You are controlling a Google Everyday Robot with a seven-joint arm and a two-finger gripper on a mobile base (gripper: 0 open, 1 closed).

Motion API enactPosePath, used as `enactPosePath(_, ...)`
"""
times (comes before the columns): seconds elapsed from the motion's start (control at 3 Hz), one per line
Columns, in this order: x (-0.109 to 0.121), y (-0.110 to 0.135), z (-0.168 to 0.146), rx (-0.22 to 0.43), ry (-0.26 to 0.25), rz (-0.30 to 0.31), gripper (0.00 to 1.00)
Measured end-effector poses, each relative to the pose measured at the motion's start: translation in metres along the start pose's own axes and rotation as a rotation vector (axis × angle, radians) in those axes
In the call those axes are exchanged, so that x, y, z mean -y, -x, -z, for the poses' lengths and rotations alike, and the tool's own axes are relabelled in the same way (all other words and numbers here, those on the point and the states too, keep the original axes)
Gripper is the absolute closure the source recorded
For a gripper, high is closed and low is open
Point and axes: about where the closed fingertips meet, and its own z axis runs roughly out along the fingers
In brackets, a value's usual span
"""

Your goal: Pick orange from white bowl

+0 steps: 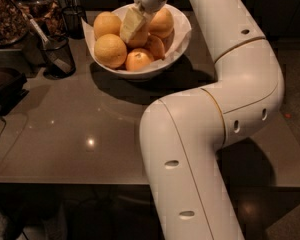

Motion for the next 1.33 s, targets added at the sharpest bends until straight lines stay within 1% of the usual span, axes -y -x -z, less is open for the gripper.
enactPosePath(0.33, 0.0, 0.0, 0.0, 0.0, 0.0, 0.0, 0.85)
enactPosePath(0.67, 0.0, 0.0, 0.0, 0.0, 0.0, 0.0, 1.0)
enactPosePath(1.33, -0.0001, 0.0001, 0.0001, 0.0, 0.0, 0.0, 1.0)
